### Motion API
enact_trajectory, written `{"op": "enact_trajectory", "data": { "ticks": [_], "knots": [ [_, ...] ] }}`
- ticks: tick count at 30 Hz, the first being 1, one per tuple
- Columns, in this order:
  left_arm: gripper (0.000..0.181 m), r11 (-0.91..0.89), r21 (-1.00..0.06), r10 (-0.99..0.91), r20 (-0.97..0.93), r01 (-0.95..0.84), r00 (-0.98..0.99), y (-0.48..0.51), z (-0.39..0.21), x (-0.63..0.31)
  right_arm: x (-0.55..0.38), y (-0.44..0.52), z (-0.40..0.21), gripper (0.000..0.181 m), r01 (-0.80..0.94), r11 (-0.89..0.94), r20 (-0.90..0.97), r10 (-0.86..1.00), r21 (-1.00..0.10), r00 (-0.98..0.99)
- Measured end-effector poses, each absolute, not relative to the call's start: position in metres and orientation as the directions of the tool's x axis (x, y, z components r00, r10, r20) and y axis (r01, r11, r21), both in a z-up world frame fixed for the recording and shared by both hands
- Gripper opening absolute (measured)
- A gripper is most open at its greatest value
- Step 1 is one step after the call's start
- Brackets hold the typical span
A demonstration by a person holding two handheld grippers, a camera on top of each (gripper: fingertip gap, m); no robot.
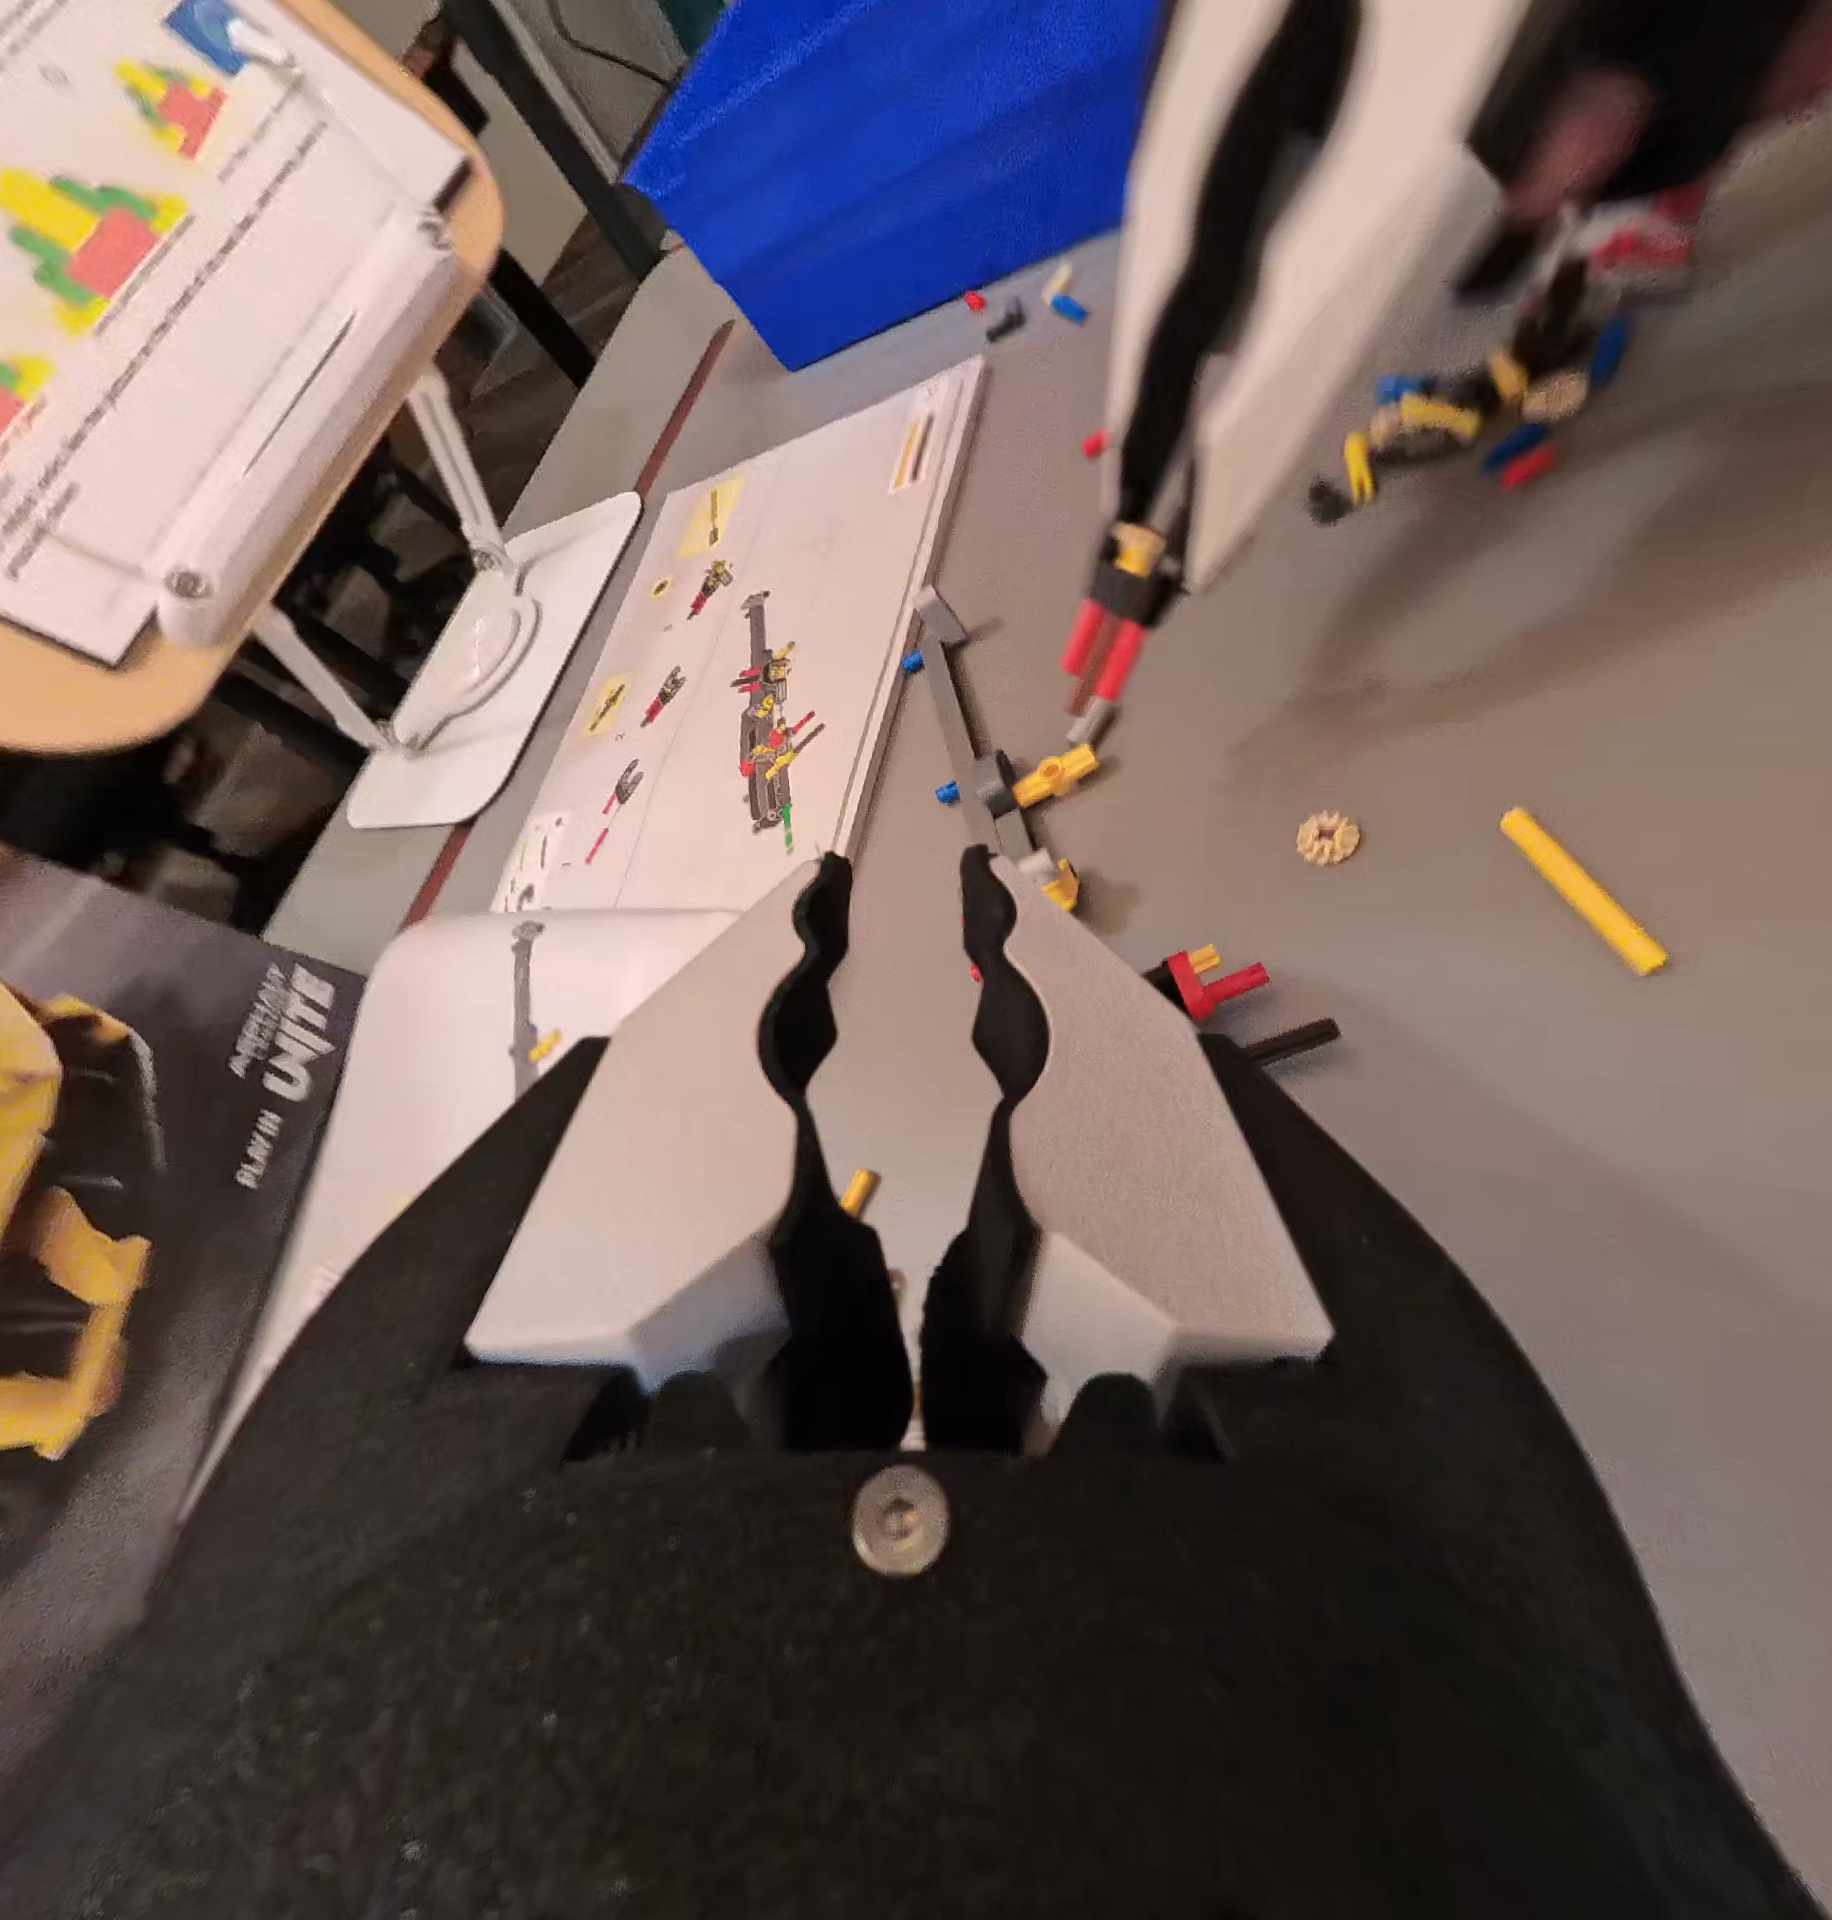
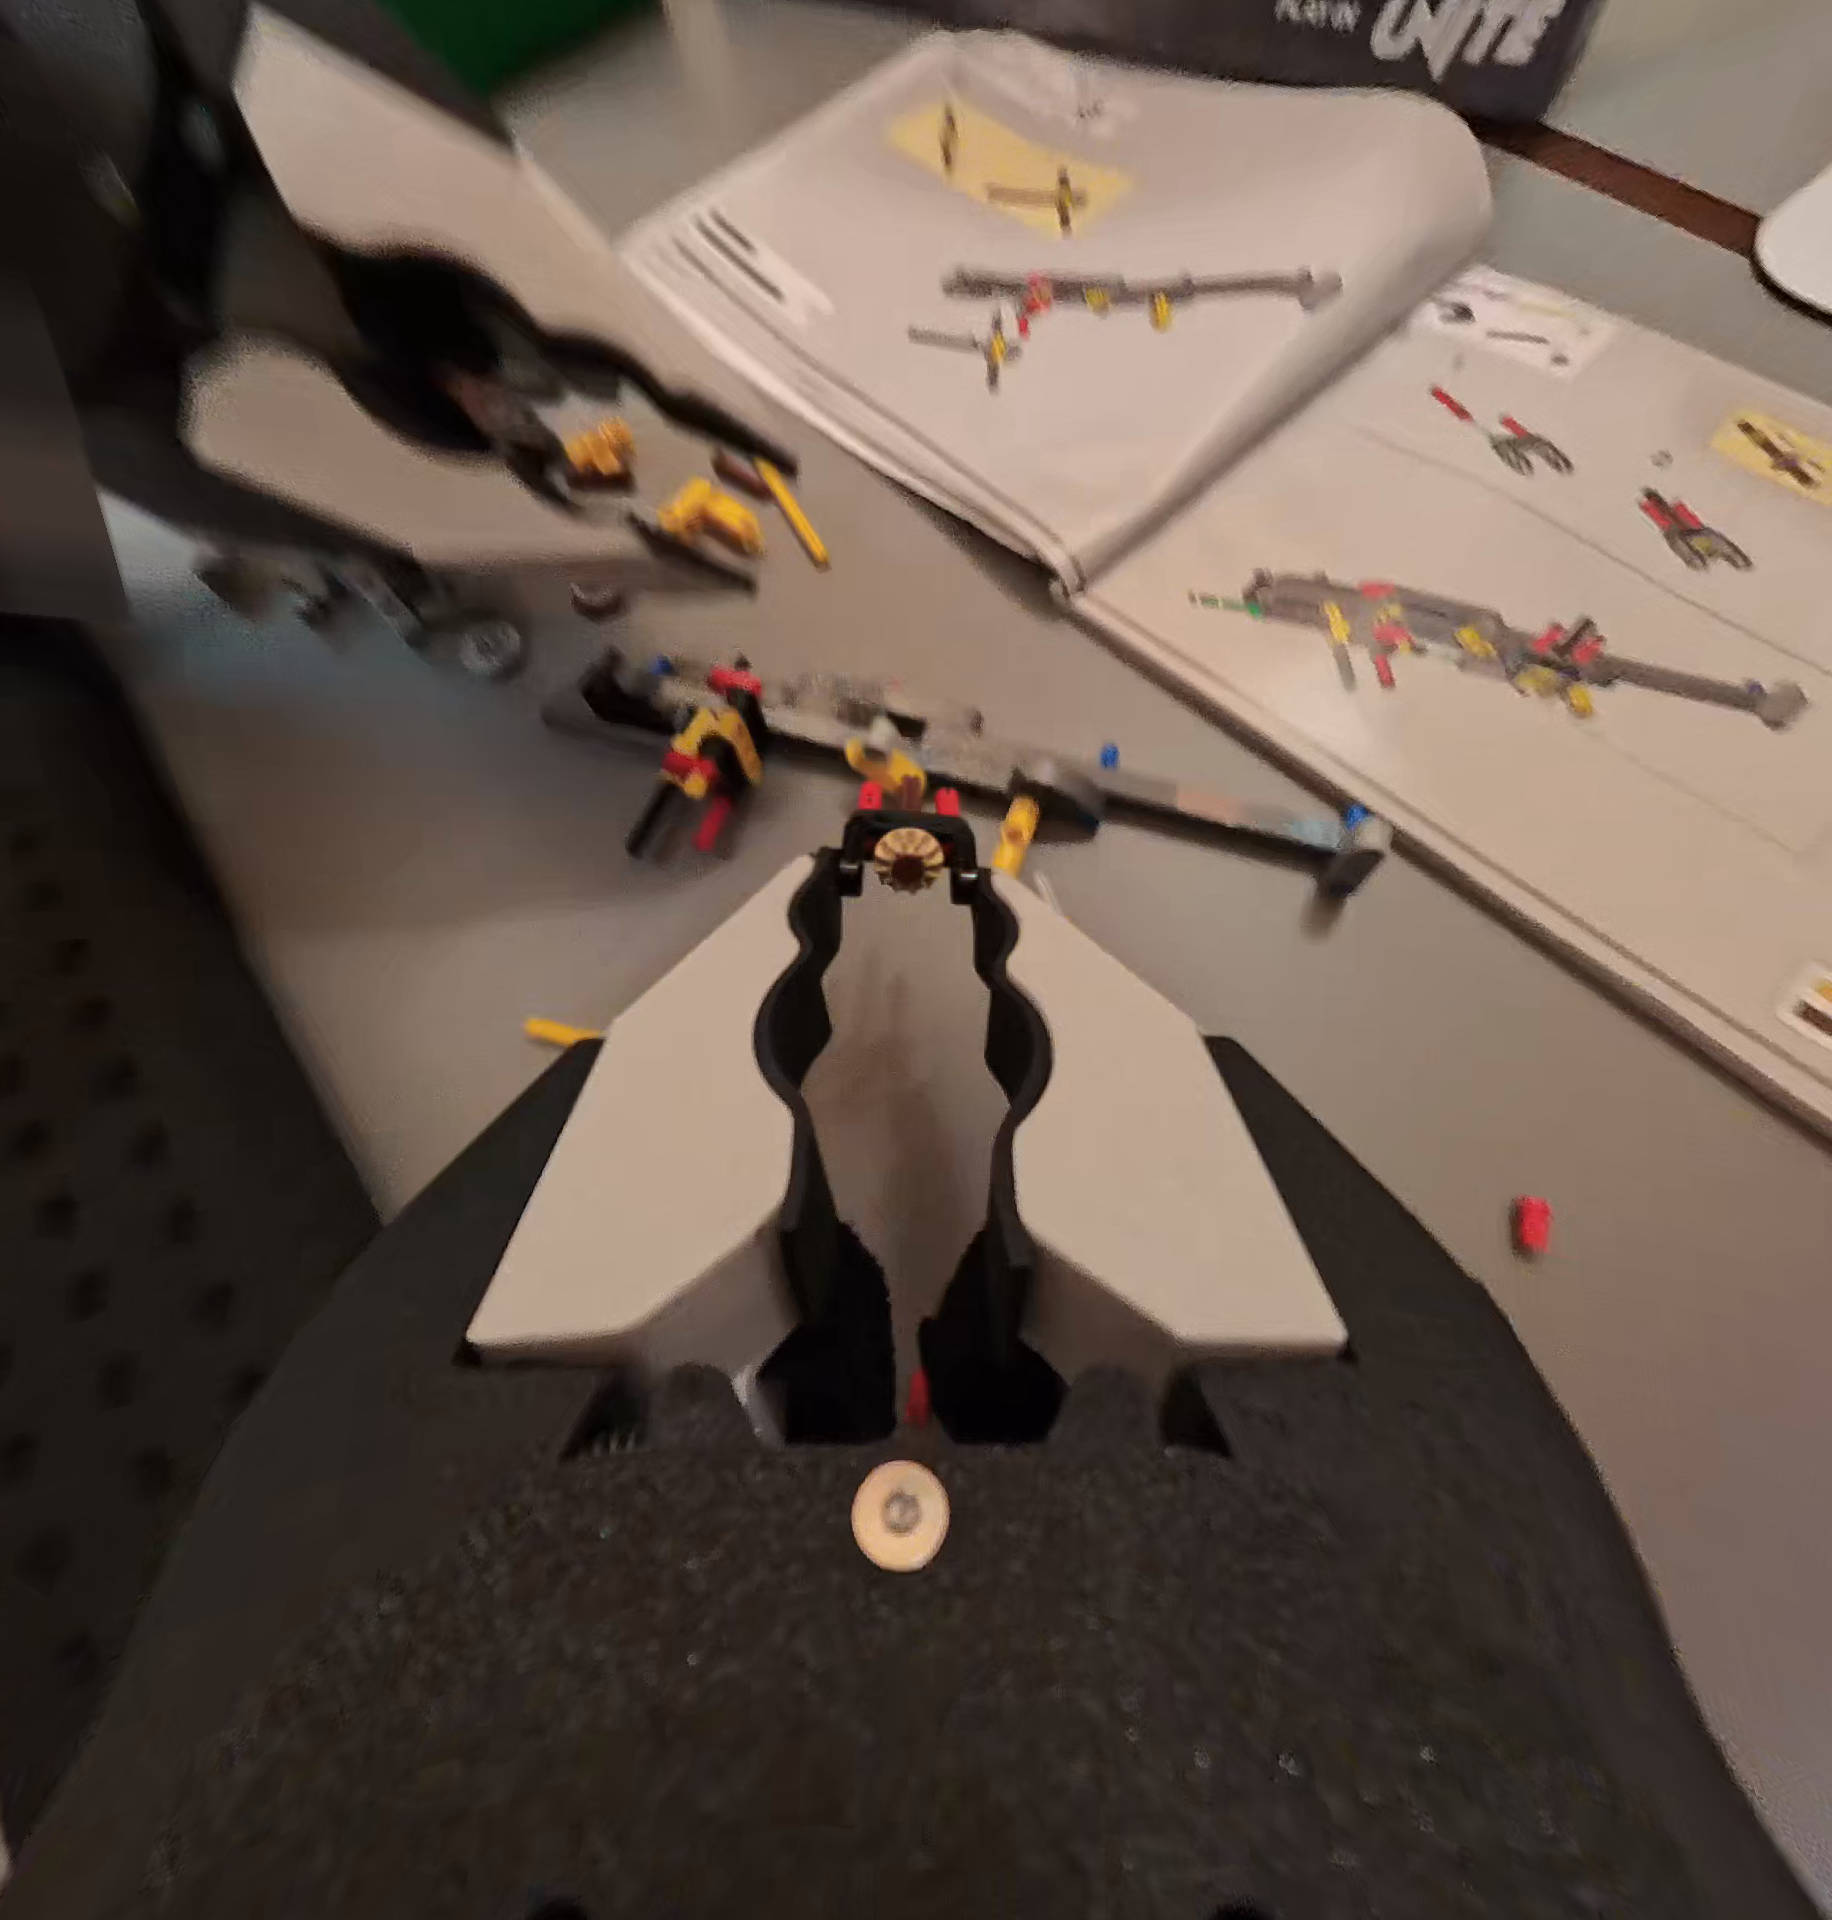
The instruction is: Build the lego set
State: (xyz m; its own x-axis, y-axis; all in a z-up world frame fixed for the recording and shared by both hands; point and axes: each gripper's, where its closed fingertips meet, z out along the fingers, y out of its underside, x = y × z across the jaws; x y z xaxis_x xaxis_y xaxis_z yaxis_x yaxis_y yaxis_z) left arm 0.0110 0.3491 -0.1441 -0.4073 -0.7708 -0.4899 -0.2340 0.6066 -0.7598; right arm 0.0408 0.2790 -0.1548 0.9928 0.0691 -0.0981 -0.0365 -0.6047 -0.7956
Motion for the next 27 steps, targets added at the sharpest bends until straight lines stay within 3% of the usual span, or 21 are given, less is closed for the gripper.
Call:
{"op": "enact_trajectory", "data": {
  "ticks": [6,9,14,27],
  "knots": [
    [0.019,0.249,-0.900,-0.895,-0.073,-0.357,-0.440,0.333,-0.126,-0.015,0.033,0.252,-0.182,0.024,0.035,-0.686,0.032,0.017,-0.727,0.999],
    [0.020,0.137,-0.889,-0.855,0.117,-0.436,-0.506,0.303,-0.130,-0.038,0.032,0.246,-0.193,0.024,0.030,-0.724,0.046,-0.002,-0.689,0.999],
    [0.023,0.146,-0.820,-0.879,0.149,-0.553,-0.452,0.283,-0.167,-0.051,0.032,0.242,-0.208,0.024,0.017,-0.758,0.046,-0.017,-0.652,0.999],
    [0.022,0.203,-0.774,-0.883,0.120,-0.599,-0.454,0.271,-0.192,-0.050,0.028,0.239,-0.206,0.030,-0.062,-0.748,-0.050,-0.039,-0.661,0.998]
  ]
}}
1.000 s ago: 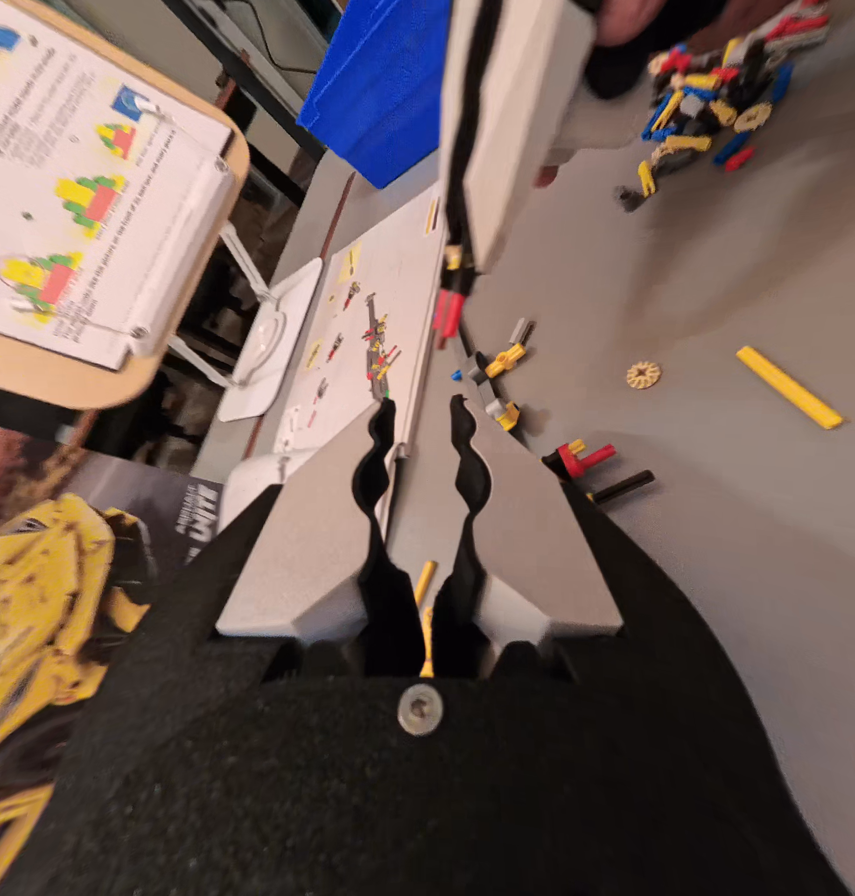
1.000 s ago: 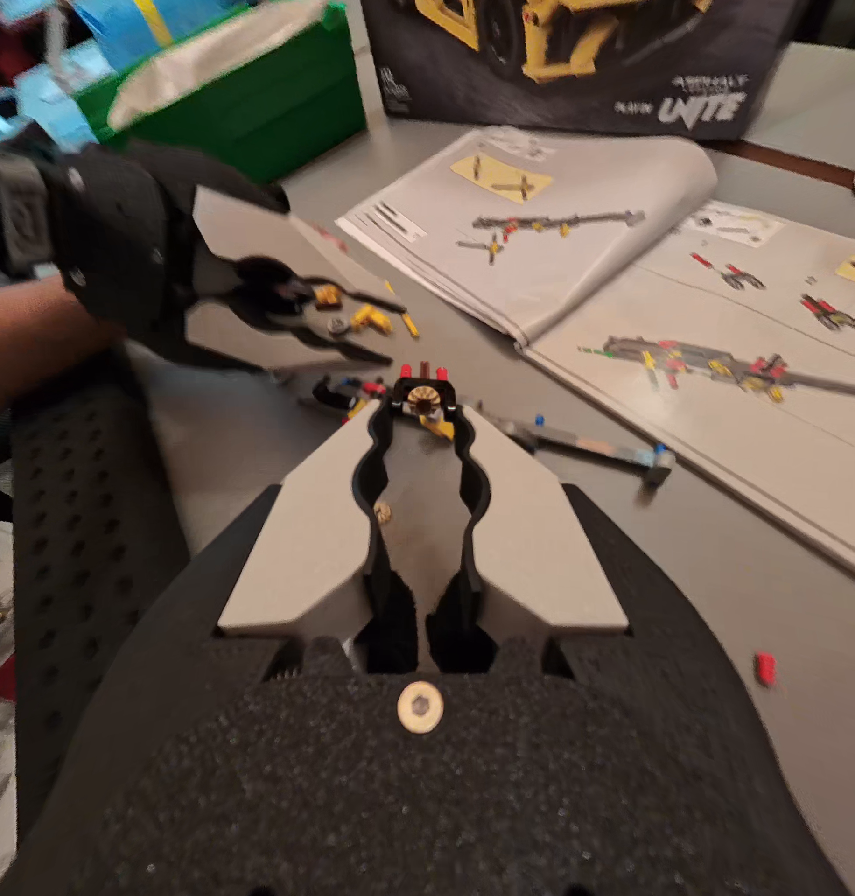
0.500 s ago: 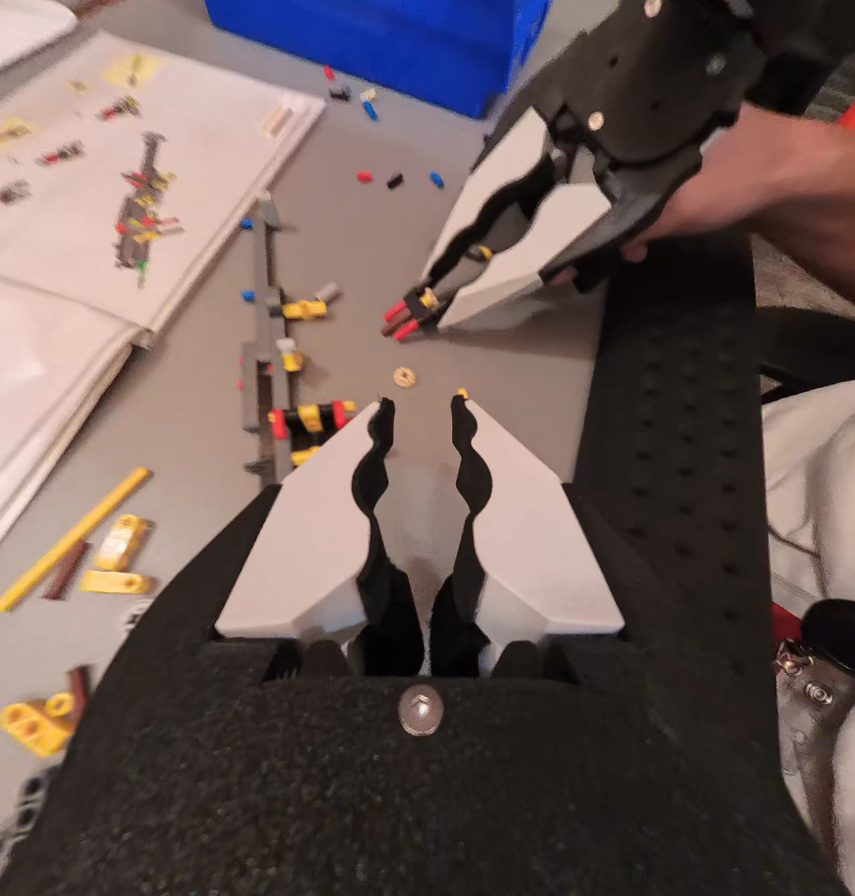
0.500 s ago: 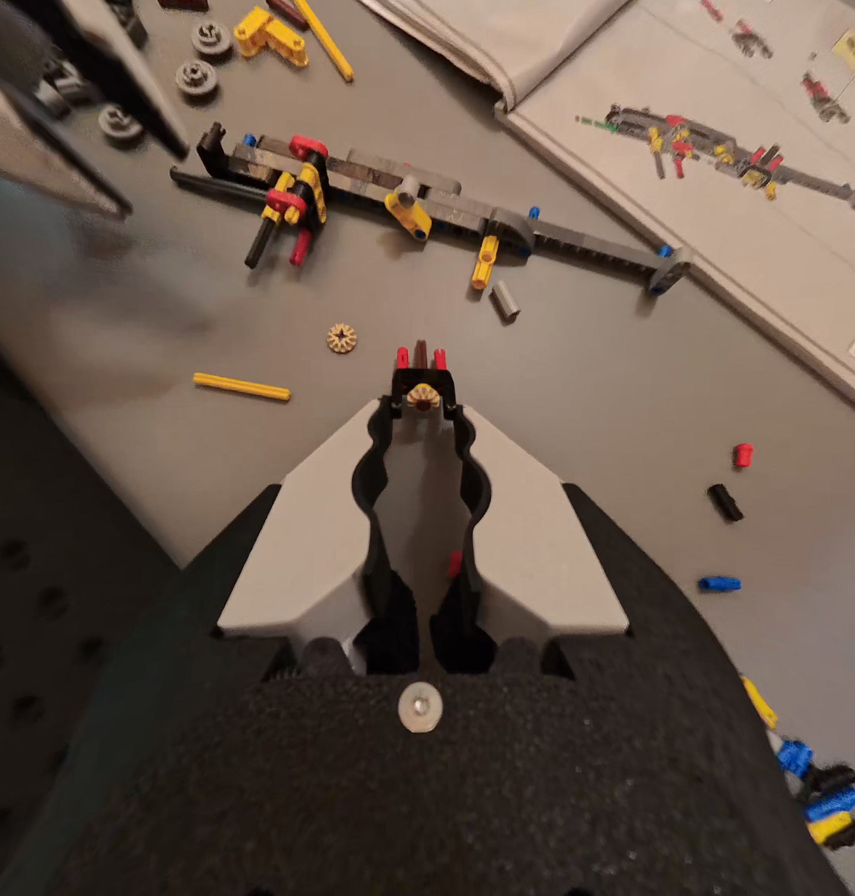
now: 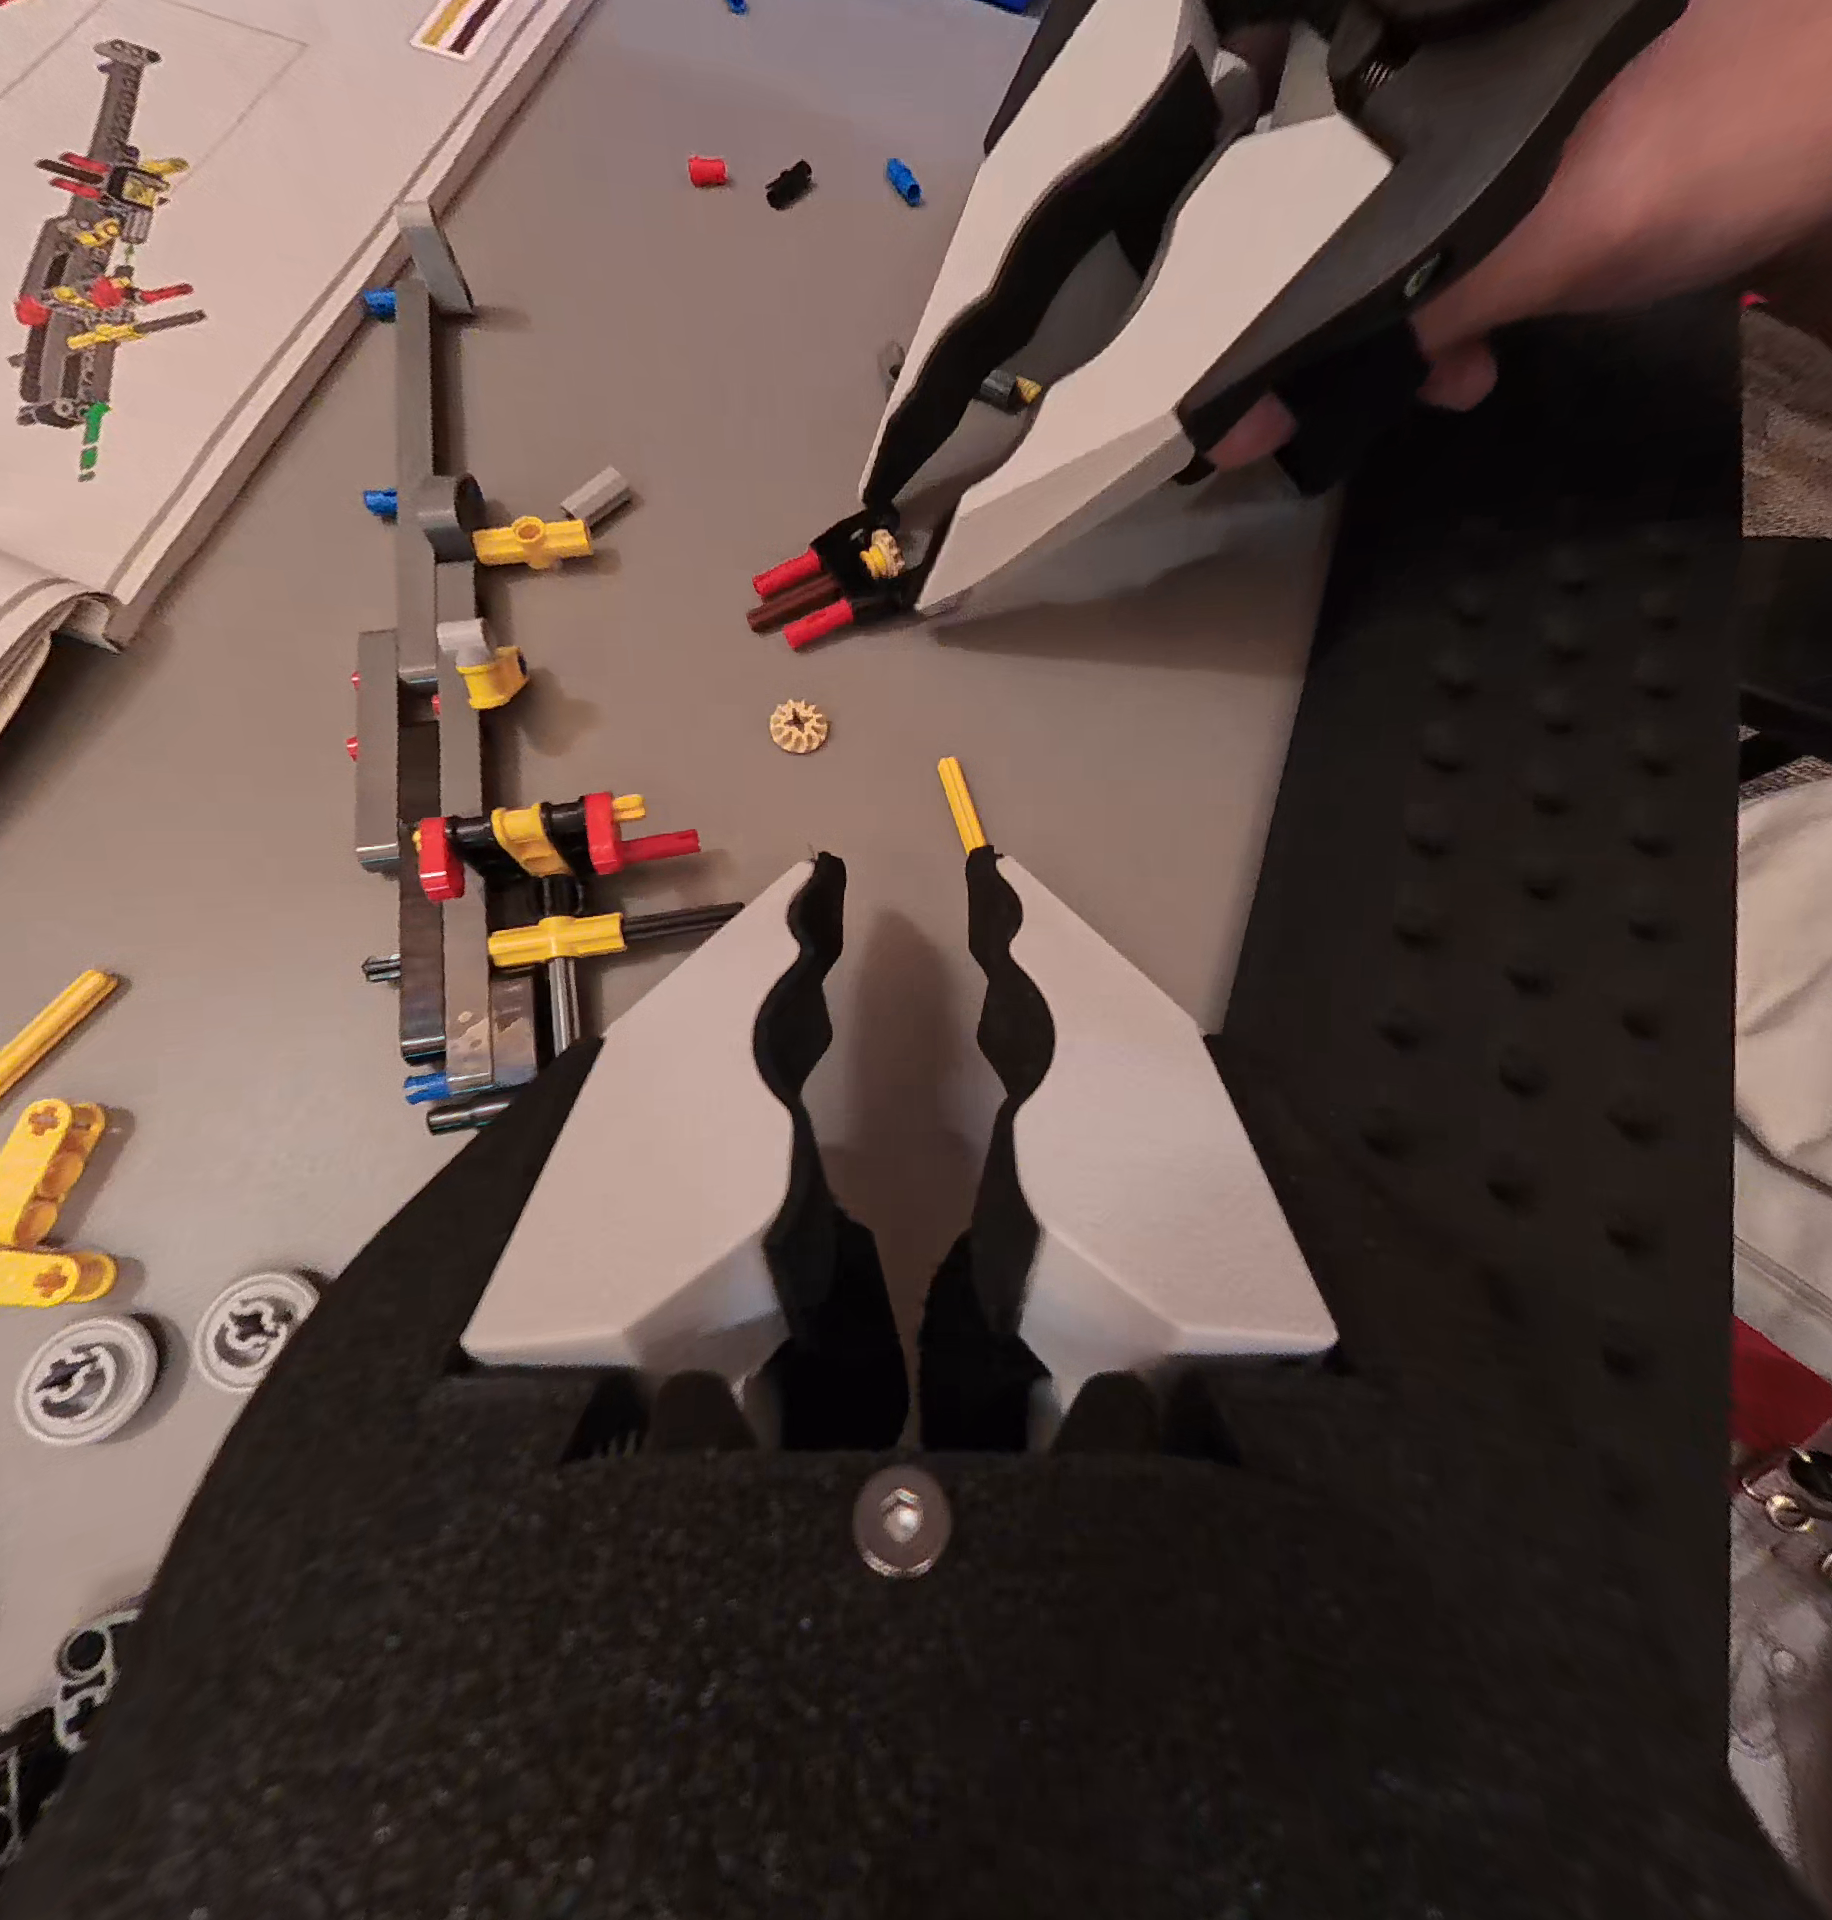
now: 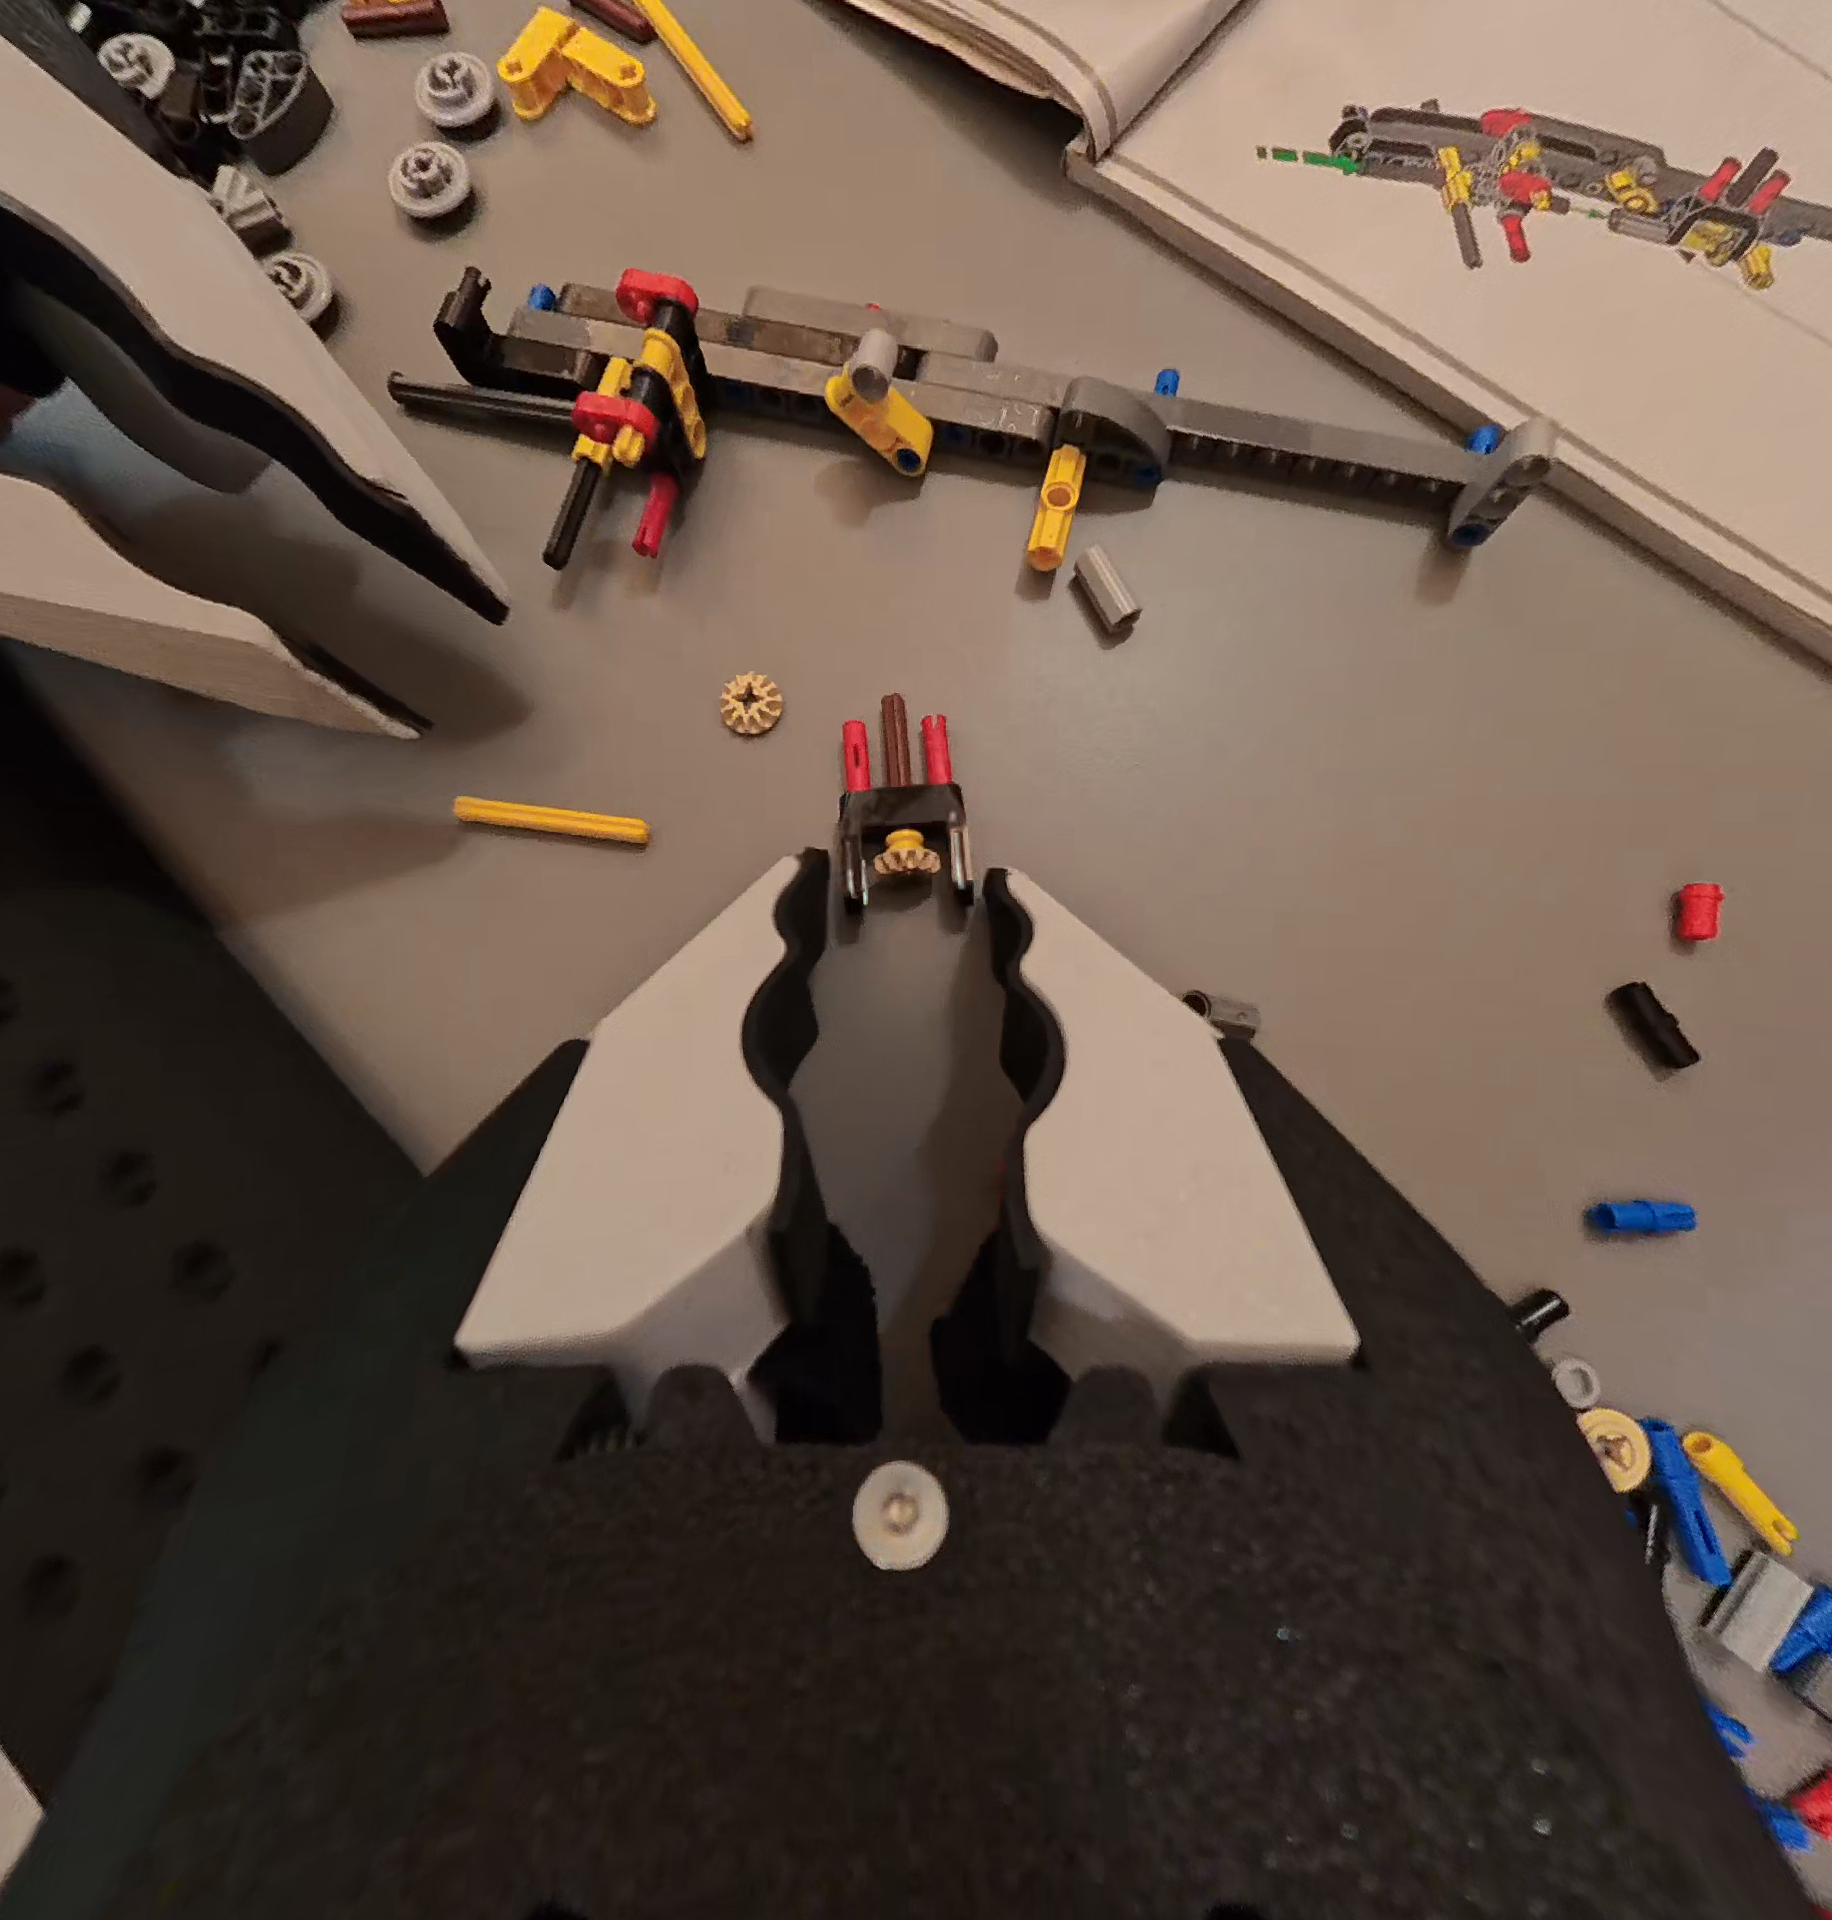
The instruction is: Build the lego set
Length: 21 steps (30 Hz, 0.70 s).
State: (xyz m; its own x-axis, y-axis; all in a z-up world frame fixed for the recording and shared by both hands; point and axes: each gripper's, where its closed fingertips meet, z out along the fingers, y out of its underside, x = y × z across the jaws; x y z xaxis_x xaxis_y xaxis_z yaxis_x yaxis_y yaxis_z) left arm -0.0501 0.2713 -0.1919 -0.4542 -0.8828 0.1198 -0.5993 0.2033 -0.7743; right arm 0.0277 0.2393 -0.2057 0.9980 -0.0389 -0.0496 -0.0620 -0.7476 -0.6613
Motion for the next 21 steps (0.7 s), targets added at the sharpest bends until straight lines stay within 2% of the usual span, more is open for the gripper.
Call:
{"op": "enact_trajectory", "data": {
  "ticks": [11,14,18,21],
  "knots": [
    [0.021,0.134,-0.803,-0.891,0.159,-0.581,-0.425,0.281,-0.179,-0.039,0.055,0.271,-0.171,0.032,-0.041,-0.623,-0.052,0.000,-0.781,0.999],
    [0.022,0.154,-0.792,-0.884,0.157,-0.591,-0.440,0.281,-0.179,-0.041,0.060,0.284,-0.170,0.030,-0.008,-0.566,-0.071,0.088,-0.824,0.994],
    [0.022,0.175,-0.793,-0.872,0.150,-0.583,-0.466,0.274,-0.179,-0.047,0.061,0.288,-0.154,0.029,-0.059,-0.466,-0.114,0.089,-0.883,0.990],
    [0.022,0.131,-0.784,-0.881,0.189,-0.607,-0.434,0.273,-0.182,-0.046,0.066,0.284,-0.161,0.027,-0.063,-0.470,-0.106,0.066,-0.880,0.992]
  ]
}}
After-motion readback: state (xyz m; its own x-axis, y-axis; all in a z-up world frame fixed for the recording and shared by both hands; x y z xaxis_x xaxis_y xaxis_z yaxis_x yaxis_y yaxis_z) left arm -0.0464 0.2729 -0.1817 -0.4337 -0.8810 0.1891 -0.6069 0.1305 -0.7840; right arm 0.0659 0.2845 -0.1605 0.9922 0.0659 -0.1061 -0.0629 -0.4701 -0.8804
